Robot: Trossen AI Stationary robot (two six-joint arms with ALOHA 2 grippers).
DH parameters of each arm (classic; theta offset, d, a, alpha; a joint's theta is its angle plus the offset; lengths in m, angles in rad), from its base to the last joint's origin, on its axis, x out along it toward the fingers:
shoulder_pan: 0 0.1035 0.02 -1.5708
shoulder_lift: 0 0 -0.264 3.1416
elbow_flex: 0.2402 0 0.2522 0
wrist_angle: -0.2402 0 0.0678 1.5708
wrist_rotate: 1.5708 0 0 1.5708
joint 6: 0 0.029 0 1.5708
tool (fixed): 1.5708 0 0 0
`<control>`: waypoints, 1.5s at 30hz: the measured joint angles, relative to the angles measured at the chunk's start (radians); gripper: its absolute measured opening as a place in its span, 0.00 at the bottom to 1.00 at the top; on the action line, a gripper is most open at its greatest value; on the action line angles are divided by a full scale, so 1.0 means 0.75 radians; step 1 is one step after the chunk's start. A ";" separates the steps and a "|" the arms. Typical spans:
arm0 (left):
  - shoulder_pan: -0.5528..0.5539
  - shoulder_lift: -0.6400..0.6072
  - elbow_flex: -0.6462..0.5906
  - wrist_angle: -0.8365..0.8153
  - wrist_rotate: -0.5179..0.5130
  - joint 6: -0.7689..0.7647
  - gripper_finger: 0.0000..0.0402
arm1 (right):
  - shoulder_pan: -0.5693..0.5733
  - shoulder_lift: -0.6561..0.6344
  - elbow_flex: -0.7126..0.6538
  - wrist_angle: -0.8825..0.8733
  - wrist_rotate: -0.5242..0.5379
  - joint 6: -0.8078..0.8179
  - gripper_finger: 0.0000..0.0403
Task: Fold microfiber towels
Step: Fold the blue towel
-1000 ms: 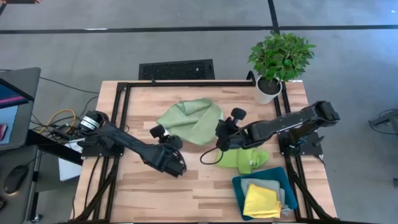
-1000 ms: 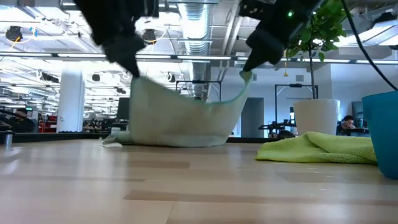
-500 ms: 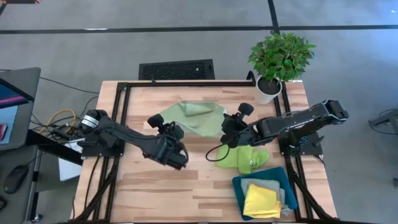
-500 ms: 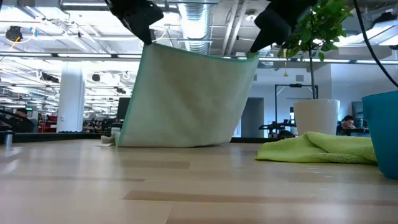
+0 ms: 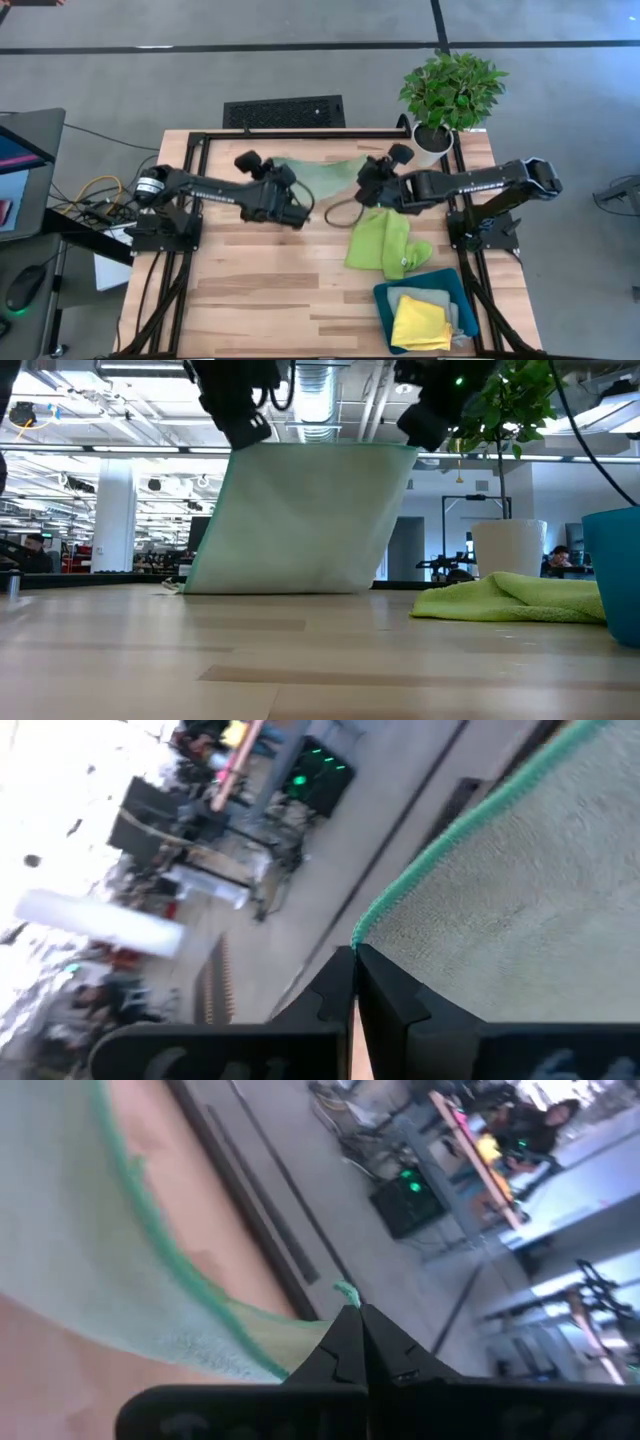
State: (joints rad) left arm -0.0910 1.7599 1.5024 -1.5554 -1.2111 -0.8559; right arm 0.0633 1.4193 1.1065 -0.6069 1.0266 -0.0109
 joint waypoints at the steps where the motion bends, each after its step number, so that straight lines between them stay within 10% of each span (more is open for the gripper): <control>1: 0.034 0.000 0.000 0.011 -0.018 0.015 0.00 | -0.031 0.000 0.000 0.028 0.000 -0.042 0.00; 14: 0.266 -0.001 0.184 0.012 -0.292 0.203 0.00 | -0.263 -0.011 0.000 0.475 0.003 -0.556 0.00; 26: 0.078 -0.002 0.411 0.007 -0.250 0.402 0.00 | -0.019 -0.159 0.000 0.523 0.245 -0.685 0.00; 45: -0.383 -0.001 0.339 0.008 0.414 0.213 0.00 | 0.480 -0.162 -0.031 -0.379 -0.040 0.438 0.00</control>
State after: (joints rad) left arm -0.3780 1.7596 1.7567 -1.5492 -0.9004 -0.6959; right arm 0.4229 1.2976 1.0832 -0.8911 0.9964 0.3172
